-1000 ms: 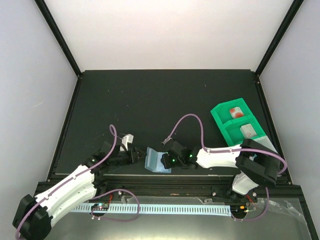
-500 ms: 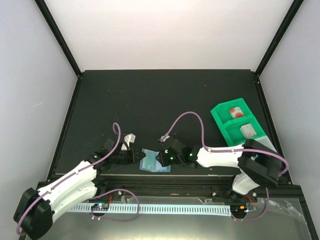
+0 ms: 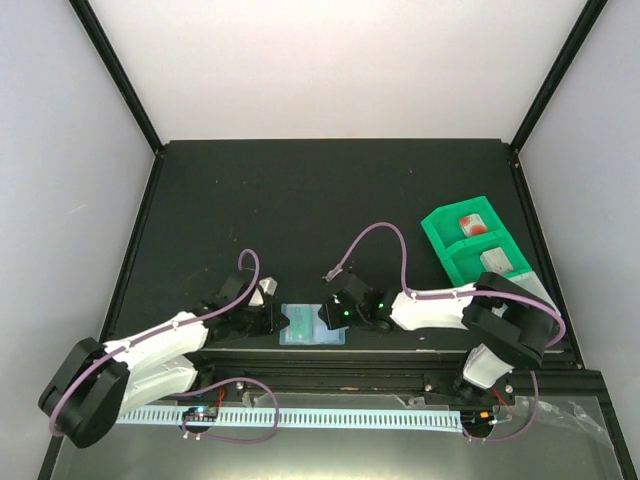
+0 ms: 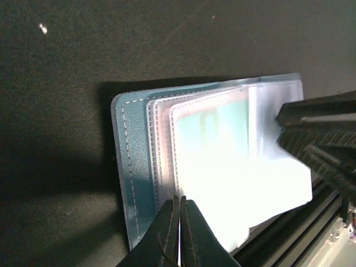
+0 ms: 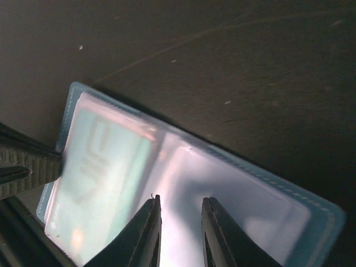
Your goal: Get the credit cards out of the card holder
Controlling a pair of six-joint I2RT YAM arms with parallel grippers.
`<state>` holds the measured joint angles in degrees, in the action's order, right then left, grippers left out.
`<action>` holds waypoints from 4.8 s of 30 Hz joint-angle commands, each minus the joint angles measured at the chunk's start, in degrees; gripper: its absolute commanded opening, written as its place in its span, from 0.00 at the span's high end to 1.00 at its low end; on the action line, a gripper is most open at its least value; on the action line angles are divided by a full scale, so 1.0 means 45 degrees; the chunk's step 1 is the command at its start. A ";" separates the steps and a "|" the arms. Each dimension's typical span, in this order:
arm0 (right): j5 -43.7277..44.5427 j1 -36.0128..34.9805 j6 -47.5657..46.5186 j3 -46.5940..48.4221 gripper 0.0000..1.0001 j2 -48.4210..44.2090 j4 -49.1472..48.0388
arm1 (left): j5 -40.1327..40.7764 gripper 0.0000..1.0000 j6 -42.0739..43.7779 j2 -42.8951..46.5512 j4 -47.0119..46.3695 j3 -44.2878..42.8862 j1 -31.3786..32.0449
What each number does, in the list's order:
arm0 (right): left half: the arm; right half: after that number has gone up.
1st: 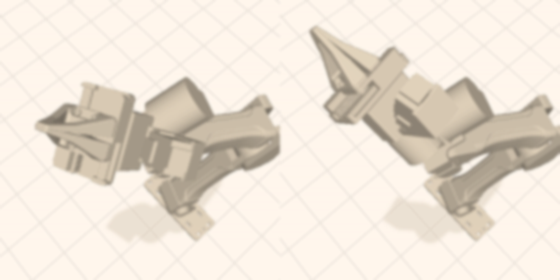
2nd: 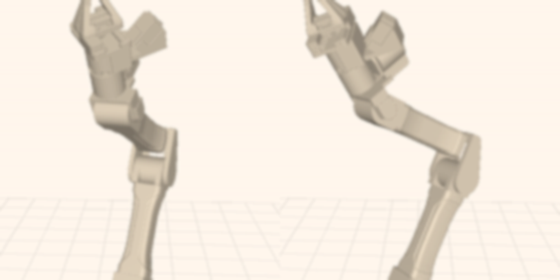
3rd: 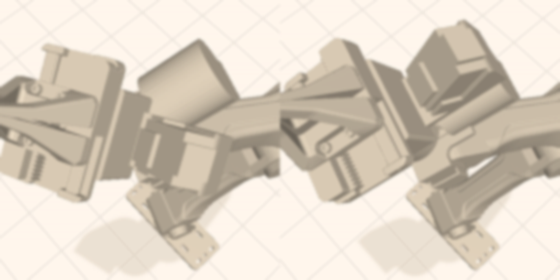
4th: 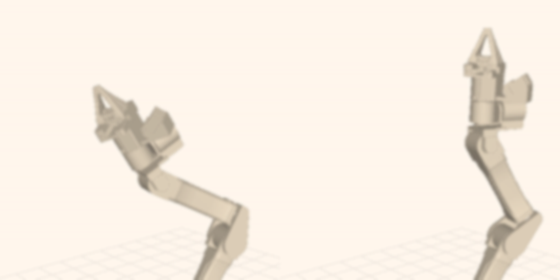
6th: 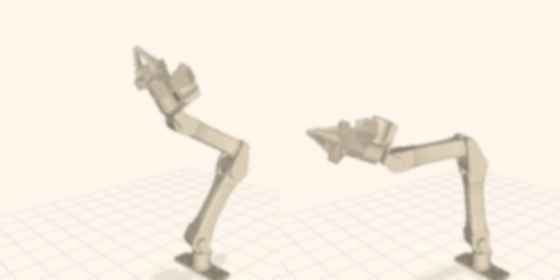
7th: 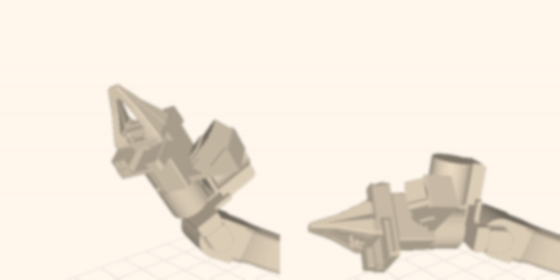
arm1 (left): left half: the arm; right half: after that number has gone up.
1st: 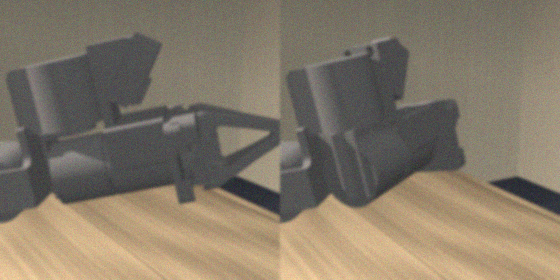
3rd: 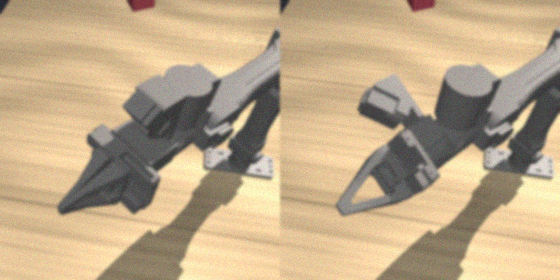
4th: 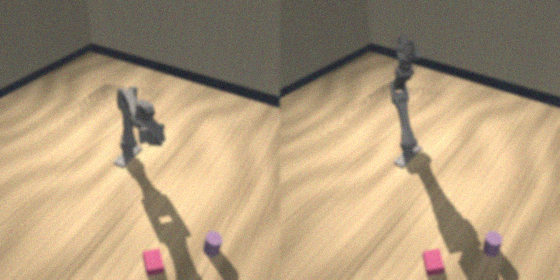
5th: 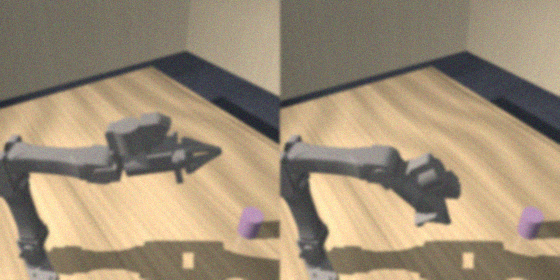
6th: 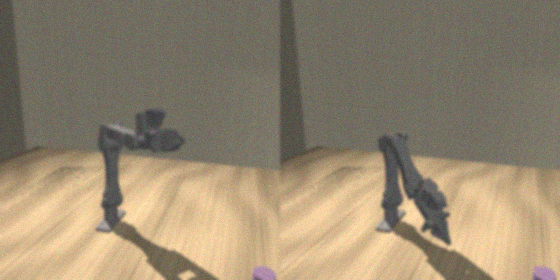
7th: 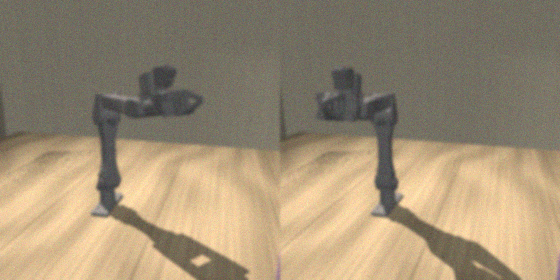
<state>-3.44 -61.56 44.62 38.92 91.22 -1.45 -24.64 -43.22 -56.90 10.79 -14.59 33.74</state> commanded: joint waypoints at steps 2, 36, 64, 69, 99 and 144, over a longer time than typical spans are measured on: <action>0.0486 0.0581 -0.0322 -0.0758 0.77 -0.0446 -0.0242 | -0.0299 0.95 0.0218 -0.0608 -0.1132 0.0302 0.0051; -0.2081 0.0127 0.1702 0.0189 0.77 0.0709 -0.0877 | -0.0370 0.62 -0.1038 0.1440 -0.1647 0.0872 0.0064; -0.2178 0.0115 0.1783 0.0237 0.84 0.0461 -0.0767 | -0.0891 0.55 -0.1273 0.1529 -0.2396 0.1190 0.0066; -0.2088 0.0125 0.1708 0.0808 0.83 0.0756 -0.0160 | -0.0849 0.55 -0.1304 0.1428 -0.2374 0.1180 0.0069; -0.2220 0.0106 0.1980 -0.0376 0.97 0.1647 -0.1221 | -0.1392 0.64 -0.1583 0.1344 -0.3091 0.1426 0.0070; 0.0006 0.0110 0.1157 -0.1399 0.87 -0.2083 -0.0678 | -0.2295 0.56 -0.2970 0.0808 -0.5267 0.1133 0.0733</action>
<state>-6.22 -60.77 50.39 34.28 84.20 -5.96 -34.33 -55.99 -52.27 -10.41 -7.01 35.86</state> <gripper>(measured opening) 0.121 0.442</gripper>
